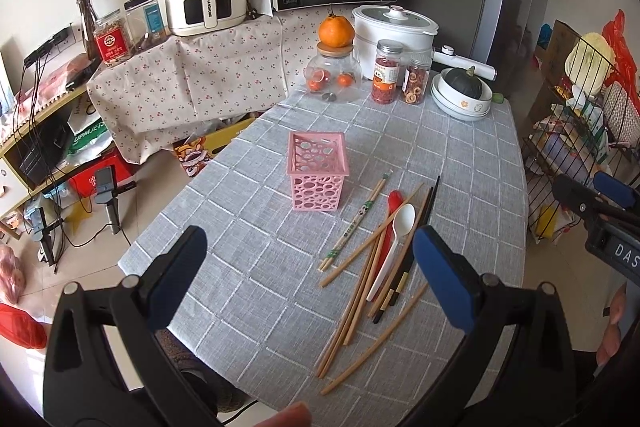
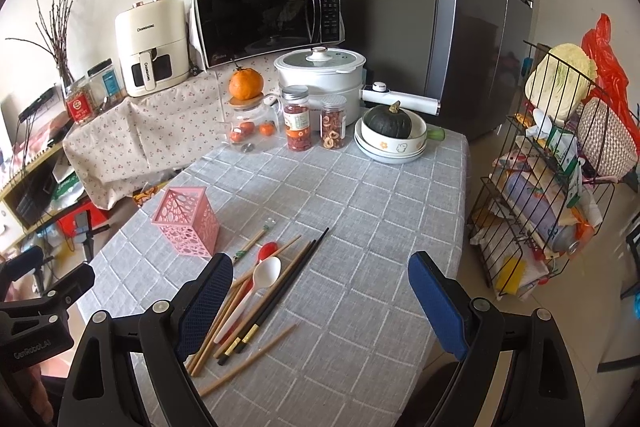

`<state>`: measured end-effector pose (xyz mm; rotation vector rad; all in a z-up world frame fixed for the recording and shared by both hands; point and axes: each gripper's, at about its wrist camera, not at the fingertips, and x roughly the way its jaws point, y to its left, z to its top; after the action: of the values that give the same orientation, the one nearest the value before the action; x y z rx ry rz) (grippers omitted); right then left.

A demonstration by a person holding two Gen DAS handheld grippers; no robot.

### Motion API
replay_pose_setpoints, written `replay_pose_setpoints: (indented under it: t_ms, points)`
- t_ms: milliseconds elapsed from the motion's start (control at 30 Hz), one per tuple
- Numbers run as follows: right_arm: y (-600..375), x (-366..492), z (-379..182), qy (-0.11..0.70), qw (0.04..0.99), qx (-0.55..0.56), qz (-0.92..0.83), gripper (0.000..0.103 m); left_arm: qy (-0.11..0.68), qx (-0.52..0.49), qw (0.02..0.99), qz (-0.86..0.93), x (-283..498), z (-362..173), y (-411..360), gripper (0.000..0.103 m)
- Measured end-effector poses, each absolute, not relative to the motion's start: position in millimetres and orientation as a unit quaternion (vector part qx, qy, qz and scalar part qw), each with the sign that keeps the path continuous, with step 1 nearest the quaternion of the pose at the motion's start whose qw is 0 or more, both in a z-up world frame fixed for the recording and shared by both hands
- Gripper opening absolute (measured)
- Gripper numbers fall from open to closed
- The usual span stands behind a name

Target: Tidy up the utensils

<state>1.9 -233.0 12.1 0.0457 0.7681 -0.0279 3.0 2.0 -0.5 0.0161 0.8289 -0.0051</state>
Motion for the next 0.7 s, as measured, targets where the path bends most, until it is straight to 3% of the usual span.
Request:
replay_pose_setpoints:
  t_ms: [700]
  points:
    - [-234.2,2.6,12.0,0.376,0.926,0.023,-0.012,0.091,0.401,0.014,0.916,-0.001,5.0,2.1,-0.4,0.102]
